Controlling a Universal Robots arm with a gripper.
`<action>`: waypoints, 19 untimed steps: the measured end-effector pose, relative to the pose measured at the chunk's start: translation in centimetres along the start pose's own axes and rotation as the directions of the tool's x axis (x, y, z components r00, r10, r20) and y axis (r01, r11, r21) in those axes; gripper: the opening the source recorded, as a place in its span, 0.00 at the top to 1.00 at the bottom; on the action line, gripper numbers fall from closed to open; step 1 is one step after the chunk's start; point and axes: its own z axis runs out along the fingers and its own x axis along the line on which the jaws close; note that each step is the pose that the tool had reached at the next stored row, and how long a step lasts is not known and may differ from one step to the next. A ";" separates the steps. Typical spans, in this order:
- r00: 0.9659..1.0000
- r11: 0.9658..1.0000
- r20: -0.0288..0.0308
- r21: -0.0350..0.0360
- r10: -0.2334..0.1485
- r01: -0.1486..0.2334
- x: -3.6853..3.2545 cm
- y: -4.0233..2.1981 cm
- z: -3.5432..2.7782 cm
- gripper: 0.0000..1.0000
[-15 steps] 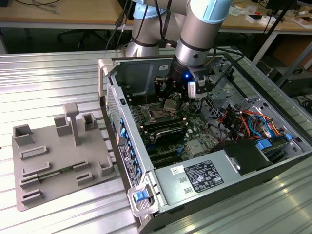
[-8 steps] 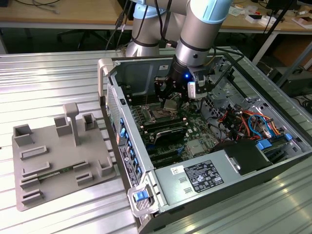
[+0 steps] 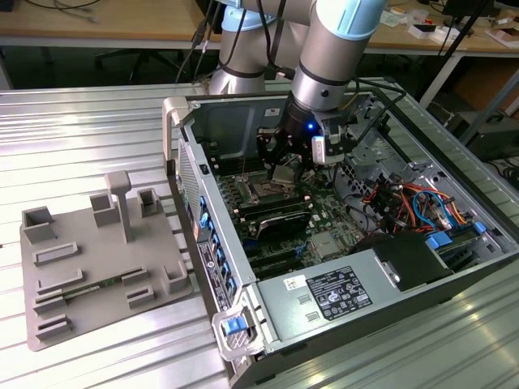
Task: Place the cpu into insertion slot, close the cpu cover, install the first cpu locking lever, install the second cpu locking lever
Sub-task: 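Place the cpu into insertion slot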
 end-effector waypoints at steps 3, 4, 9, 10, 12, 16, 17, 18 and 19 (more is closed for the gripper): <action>1.000 1.000 0.000 0.000 0.004 -0.004 0.00 0.00 0.01 0.45; 1.000 1.000 0.000 0.000 0.008 -0.008 0.00 0.00 0.02 0.45; 0.999 0.999 0.000 0.000 0.034 -0.034 0.00 0.00 0.06 0.45; 0.999 0.999 0.000 0.000 0.042 -0.042 0.00 0.00 0.07 0.45; 0.998 0.998 0.000 0.000 0.056 -0.056 0.00 0.00 0.09 0.45; 0.997 0.997 0.000 0.000 0.073 -0.073 0.00 0.00 0.12 0.45; 0.997 0.997 0.000 0.000 0.078 -0.078 0.00 0.00 0.13 0.45; 0.997 0.997 0.000 0.000 0.080 -0.080 0.00 0.00 0.13 0.45; 0.997 0.997 0.000 0.000 0.084 -0.084 0.00 0.00 0.14 0.45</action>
